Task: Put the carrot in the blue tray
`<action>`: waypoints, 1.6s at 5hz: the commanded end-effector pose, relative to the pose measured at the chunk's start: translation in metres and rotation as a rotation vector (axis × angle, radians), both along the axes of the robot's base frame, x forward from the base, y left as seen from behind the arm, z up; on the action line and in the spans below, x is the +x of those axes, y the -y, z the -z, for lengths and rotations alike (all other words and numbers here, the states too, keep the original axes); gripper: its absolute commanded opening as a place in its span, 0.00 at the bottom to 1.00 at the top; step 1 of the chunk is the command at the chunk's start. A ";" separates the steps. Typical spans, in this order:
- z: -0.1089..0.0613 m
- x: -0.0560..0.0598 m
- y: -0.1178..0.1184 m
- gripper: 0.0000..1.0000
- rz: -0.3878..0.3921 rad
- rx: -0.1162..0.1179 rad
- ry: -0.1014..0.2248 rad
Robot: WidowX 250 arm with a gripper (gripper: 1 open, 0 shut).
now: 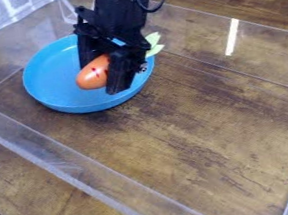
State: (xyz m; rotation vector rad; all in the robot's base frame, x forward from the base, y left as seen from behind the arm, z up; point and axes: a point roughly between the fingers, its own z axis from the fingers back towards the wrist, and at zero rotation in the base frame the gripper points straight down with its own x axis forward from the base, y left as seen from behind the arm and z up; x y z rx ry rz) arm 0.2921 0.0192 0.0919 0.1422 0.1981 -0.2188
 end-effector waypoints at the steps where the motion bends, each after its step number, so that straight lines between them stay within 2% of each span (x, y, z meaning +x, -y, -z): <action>1: -0.027 0.010 -0.001 0.00 0.000 -0.015 0.111; 4: -0.036 0.013 -0.009 0.00 -0.007 -0.005 0.133; 8: -0.020 0.020 -0.029 0.00 -0.042 0.010 0.117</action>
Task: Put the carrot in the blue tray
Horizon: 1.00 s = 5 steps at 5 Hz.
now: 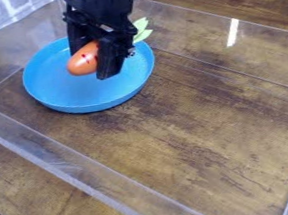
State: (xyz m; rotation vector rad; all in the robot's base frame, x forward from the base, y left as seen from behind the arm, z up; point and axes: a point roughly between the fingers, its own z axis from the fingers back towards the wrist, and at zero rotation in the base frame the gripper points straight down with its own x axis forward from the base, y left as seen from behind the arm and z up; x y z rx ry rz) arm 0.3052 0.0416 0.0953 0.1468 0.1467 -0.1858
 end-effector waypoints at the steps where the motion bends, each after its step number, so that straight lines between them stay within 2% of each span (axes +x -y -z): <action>1: -0.014 0.008 -0.009 0.00 -0.017 0.010 0.057; 5: -0.006 0.013 -0.011 0.00 -0.011 0.011 0.045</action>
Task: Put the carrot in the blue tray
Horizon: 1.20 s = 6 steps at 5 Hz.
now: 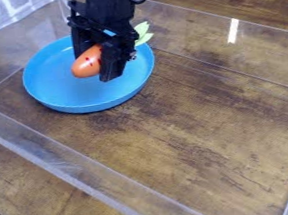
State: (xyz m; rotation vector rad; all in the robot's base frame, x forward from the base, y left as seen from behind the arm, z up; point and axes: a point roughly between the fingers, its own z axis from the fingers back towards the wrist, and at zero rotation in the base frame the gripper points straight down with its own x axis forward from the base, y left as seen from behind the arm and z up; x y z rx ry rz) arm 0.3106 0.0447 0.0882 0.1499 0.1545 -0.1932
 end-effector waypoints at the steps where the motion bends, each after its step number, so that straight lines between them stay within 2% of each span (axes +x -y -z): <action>1: -0.012 0.008 -0.007 0.00 -0.016 0.006 0.050; 6: -0.009 0.013 -0.008 0.00 -0.013 0.000 0.040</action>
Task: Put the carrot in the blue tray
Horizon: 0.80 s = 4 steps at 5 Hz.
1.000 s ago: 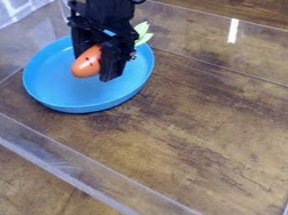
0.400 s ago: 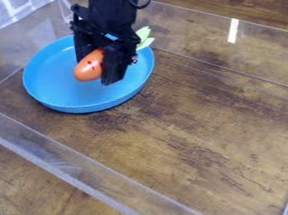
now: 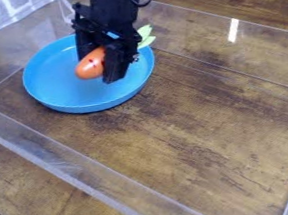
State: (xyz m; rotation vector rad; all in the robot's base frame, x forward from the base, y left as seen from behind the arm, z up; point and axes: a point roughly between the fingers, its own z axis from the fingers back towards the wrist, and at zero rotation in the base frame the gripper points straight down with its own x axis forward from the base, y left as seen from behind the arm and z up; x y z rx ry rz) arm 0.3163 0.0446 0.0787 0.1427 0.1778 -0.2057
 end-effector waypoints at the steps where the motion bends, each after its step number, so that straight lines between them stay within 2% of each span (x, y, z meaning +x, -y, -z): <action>1: -0.017 0.008 -0.010 0.00 -0.026 0.007 0.062; 4: -0.009 0.015 -0.019 0.00 -0.040 0.007 0.054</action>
